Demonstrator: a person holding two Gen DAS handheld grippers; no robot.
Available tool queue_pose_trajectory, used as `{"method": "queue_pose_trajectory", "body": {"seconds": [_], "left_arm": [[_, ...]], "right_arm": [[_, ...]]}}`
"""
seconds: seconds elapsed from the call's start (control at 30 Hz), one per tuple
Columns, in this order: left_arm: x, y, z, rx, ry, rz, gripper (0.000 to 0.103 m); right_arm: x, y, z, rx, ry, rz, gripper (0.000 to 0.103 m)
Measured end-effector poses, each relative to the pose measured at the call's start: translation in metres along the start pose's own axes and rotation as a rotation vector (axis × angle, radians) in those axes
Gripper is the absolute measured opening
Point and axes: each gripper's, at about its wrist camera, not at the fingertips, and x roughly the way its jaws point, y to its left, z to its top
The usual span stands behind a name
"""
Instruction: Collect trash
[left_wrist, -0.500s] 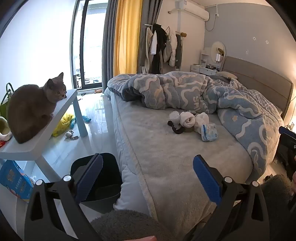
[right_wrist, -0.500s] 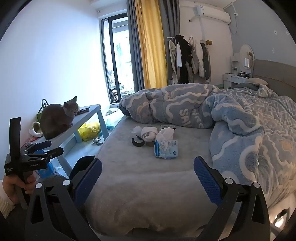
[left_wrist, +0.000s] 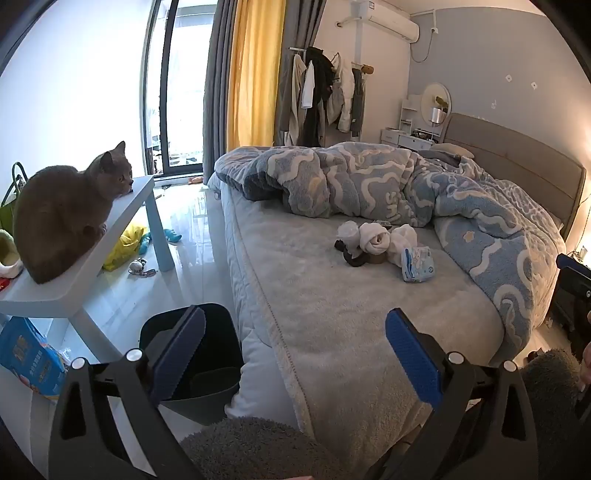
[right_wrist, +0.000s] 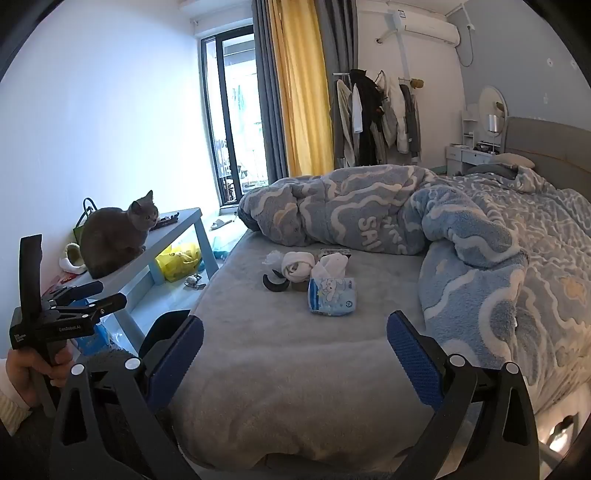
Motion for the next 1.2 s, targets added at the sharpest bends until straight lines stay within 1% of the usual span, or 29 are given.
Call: {"method": "queue_pose_trajectory", "body": {"seconds": [1.2], "left_arm": [[-0.0004, 0.0015, -0.0001, -0.006, 0.002, -0.003, 0.100]], "right_arm": [[-0.0005, -0.0015, 0.0002, 0.009, 0.005, 0.008, 0.100]]}}
